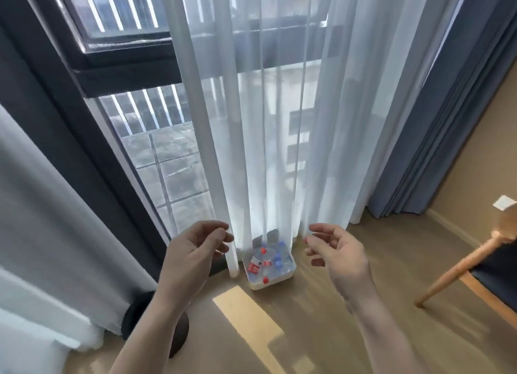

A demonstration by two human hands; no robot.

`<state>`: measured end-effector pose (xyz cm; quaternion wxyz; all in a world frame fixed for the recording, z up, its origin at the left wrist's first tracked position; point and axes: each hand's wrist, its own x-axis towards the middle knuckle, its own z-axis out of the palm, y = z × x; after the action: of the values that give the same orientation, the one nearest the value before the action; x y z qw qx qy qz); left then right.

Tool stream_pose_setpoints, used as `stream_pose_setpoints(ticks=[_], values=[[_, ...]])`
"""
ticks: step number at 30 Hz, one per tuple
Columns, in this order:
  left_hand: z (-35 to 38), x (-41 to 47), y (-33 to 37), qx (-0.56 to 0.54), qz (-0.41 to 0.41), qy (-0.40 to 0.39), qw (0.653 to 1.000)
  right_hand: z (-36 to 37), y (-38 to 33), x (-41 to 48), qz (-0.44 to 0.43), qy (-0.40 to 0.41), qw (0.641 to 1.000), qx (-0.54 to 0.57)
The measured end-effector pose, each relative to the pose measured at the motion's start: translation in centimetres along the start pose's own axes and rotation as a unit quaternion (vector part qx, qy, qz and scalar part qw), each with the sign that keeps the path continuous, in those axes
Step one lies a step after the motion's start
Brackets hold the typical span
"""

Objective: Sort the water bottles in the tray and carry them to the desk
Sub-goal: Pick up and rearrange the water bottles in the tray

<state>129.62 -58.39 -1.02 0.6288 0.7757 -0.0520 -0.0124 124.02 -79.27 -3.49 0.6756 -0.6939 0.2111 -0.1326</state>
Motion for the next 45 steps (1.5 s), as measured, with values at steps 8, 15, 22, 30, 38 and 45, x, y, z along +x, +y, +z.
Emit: stream_pose_setpoints(ticks=[8, 15, 22, 30, 38, 45], values=[[5.3, 9.7, -3.1, -0.009, -0.052, -0.012, 0.999, 0.5, 1.5, 10.2, 0.046, -0.018, 0.999, -0.005], [8.9, 21.3, -5.5, -0.069, -0.109, -0.014, 0.992, 2.5, 1.7, 21.2, 0.073, 0.003, 0.995, -0.065], [10.7, 30.2, -6.3, -0.053, -0.110, -0.040, 0.992, 4.7, 1.3, 29.2, 0.097, -0.001, 0.993, -0.069], [9.9, 34.6, -9.1, -0.028, -0.119, 0.012, 0.992, 9.1, 3.3, 34.9, 0.139, -0.047, 0.988, -0.039], [12.0, 34.2, -14.9, 0.007, -0.191, 0.024, 0.981, 10.5, 11.0, 36.5, 0.174, -0.106, 0.976, -0.081], [16.9, 33.1, -21.9, 0.036, -0.263, 0.034, 0.963, 8.7, 20.3, 39.7, 0.218, -0.106, 0.967, -0.083]])
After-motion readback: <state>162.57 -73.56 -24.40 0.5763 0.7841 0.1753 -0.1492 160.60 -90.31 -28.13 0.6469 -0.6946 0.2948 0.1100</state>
